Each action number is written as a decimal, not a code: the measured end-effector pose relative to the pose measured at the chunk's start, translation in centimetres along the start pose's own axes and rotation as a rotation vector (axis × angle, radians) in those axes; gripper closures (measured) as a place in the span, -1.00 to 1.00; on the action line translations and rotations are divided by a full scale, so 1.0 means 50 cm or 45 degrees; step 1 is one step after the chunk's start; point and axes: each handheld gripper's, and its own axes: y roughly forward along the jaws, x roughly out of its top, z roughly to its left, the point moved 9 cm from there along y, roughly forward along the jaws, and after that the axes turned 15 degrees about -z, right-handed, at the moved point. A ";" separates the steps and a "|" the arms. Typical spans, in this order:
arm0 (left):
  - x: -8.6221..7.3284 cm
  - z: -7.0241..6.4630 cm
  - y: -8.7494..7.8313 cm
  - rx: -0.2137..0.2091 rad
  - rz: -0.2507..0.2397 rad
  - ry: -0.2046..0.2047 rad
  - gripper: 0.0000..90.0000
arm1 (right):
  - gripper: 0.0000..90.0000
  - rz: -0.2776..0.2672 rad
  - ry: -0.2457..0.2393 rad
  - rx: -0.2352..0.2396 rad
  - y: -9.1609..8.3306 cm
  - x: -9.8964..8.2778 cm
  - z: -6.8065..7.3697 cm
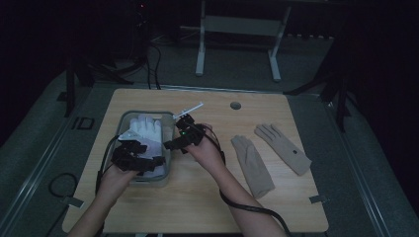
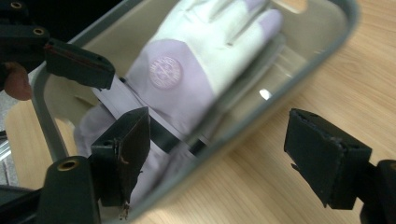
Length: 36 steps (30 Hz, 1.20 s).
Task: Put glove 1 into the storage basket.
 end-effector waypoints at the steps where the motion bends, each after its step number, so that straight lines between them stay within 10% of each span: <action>1: 0.000 0.000 0.000 0.000 0.000 0.000 -0.68 | -0.51 -0.003 0.000 -0.008 -0.009 -0.002 -0.007; 21: 0.022 -0.146 0.082 -0.164 -0.087 0.112 -0.76 | -0.55 -0.059 -0.031 -0.100 -0.143 -0.074 -0.107; 36: -0.022 -0.231 0.141 -0.307 -0.065 0.219 -0.76 | -0.60 -0.099 -0.089 -0.160 -0.207 -0.137 -0.159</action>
